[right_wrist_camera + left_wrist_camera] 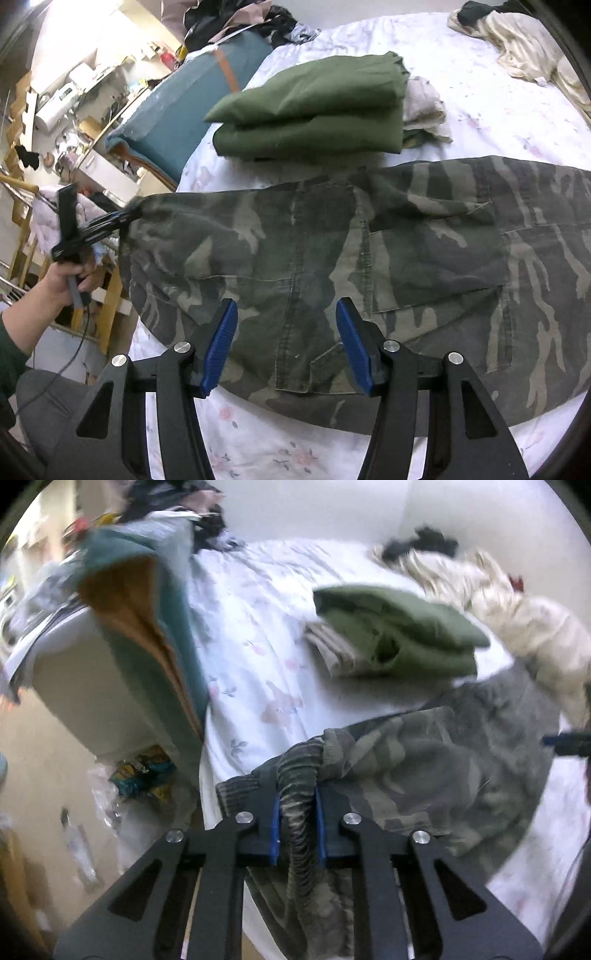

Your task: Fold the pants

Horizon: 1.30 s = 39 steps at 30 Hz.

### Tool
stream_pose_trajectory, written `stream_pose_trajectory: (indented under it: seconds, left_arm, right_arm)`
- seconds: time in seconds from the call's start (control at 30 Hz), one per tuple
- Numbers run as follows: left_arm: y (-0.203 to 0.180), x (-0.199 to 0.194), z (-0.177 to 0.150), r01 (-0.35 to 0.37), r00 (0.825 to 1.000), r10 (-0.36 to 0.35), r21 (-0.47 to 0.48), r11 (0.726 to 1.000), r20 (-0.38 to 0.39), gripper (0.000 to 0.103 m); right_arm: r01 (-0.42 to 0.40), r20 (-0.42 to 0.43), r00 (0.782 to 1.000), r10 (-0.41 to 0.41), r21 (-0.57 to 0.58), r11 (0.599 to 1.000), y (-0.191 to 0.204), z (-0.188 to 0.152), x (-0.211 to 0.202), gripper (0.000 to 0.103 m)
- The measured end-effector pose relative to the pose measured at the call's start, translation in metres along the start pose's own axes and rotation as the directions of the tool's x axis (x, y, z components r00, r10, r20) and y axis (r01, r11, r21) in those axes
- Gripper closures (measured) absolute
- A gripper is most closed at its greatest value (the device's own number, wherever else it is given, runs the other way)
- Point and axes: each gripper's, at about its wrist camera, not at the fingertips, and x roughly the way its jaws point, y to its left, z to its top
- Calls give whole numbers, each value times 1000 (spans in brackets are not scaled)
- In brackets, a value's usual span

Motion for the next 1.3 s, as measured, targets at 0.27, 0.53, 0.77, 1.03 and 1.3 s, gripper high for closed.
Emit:
stream_pose_trajectory:
  seconds: [0.27,0.53,0.77,1.03,1.3]
  left_arm:
    - [24,68,-12,-185,971,157,-155,970,-179,88]
    - [7,74,-5,-418,897,402,-57,907,-185,37]
    - [-30,12,-4,-402,914,404,-68,913,22,34]
    - [-41,64,-9,-378,915,365,-48,925,-174,39]
    - [-14,95,-13,-389,899,338,-154,908,-278,38]
  right_arm:
    - [31,6,999,-31,43,999,-16,-16,-17,45]
    - [134,59,988,-144,149,980,-66,-35,-54,44]
    - [346,177,855,-487,505,791,-211,-45,-135,37]
    - [359,111,674,-731,815,455,-372,-66,-234,37]
    - [489,-15,706,-708,734,472,-422,-45,-217,96]
